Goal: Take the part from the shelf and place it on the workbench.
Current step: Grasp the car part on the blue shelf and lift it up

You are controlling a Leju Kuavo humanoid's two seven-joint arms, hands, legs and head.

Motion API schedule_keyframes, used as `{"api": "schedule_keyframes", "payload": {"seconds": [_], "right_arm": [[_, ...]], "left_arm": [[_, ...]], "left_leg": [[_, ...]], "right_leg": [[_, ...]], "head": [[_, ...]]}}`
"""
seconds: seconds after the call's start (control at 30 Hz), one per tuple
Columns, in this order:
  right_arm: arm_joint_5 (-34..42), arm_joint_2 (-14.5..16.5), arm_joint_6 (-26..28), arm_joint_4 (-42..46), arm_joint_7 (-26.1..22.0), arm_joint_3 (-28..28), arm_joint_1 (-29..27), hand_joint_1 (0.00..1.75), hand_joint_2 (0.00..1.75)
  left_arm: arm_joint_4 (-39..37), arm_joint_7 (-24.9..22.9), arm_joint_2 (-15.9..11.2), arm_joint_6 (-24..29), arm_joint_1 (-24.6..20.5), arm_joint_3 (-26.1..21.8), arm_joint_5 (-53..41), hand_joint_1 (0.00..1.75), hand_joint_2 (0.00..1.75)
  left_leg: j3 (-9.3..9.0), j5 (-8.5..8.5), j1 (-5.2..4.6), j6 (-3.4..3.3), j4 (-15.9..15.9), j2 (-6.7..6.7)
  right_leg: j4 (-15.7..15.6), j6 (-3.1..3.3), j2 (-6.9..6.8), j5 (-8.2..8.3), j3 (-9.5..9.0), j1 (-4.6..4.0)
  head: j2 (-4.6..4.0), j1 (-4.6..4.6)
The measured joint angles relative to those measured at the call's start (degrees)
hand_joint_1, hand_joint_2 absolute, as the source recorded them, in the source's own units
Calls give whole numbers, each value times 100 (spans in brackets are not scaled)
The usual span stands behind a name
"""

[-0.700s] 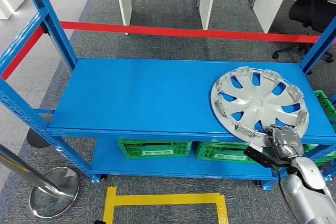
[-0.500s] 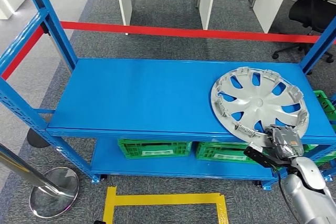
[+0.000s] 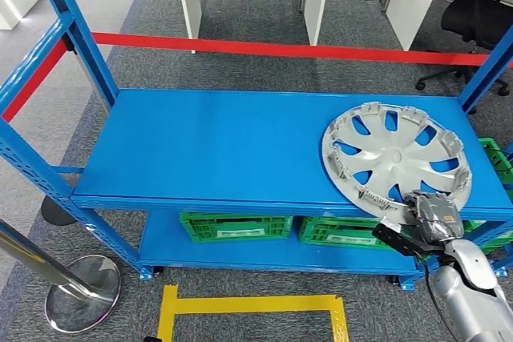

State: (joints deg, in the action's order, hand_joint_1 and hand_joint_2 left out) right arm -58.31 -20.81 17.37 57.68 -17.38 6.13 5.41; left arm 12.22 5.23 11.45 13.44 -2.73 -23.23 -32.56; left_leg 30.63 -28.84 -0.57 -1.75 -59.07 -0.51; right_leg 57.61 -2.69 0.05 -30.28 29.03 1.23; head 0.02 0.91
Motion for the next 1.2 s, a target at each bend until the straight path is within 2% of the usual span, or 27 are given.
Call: {"api": "schedule_keyframes", "payload": {"seconds": [0.03, 0.1, 0.2, 0.27, 0.4, 0.57, 0.67, 0.83, 1.2], "right_arm": [[-76, 6, 68, 3, -68, -1, -13, 175, 175], [-678, 246, 530, 416, -386, 149, -314, 175, 175], [-2615, 971, 1778, 2336, -619, 437, -1365, 175, 175], [-3286, 1336, 2124, 3393, -544, 430, -1874, 175, 175], [-3198, 1607, 2132, 4493, -437, 505, -2266, 175, 175], [-3168, 1738, 2129, 5133, -400, 555, -2490, 175, 175], [-3164, 1751, 2129, 5467, -630, 693, -2558, 175, 175], [-3163, 1816, 2129, 5939, -1035, 916, -2560, 175, 175], [-3165, 1869, 2127, 6308, -1112, 1031, -2559, 175, 175]], "left_arm": [[0, 63, 1, 33, 1, 0, 2, 0, 175], [0, 551, 28, 257, 5, -4, 15, 0, 175], [0, 1479, 97, 694, 23, -30, 25, 0, 175], [0, 1657, 137, 786, 21, -47, 24, 0, 175], [0, 1709, 169, 812, 12, -61, 25, 0, 175], [0, 1930, 186, 914, 8, -66, -59, 0, 175], [0, 2048, 190, 913, 7, -67, -95, 0, 175], [0, 2141, 189, 791, 8, -106, -65, 0, 175], [0, 2152, 184, 750, 8, -175, -36, 0, 175]], "left_leg": [[-1, 0, 0, 0, 0, 0], [5, 3, 2, -5, -1, -21], [38, 10, 0, -11, -3, -71], [50, 12, -1, -12, 1, -66], [63, 10, 7, -7, 11, -50], [72, 9, 0, -7, 11, -46], [72, 9, -4, -8, 11, -42], [71, 8, -10, -9, 10, -38], [72, 8, -8, -8, 11, -38]], "right_leg": [[0, 0, -1, 0, 0, 0], [0, -3, -28, -7, -8, -3], [4, -9, -76, -14, -42, -3], [7, -6, -68, -15, -35, -1], [10, 1, -51, -26, -16, -7], [8, 1, -52, -26, -7, 0], [6, -2, -45, -23, -8, 4], [4, -4, -42, -21, -6, 9], [5, -4, -43, -22, -4, 8]], "head": [[0, -1], [0, 9], [1, 35], [1, 22], [2, 34], [1, 35], [1, 36], [0, 35], [0, 34]]}}
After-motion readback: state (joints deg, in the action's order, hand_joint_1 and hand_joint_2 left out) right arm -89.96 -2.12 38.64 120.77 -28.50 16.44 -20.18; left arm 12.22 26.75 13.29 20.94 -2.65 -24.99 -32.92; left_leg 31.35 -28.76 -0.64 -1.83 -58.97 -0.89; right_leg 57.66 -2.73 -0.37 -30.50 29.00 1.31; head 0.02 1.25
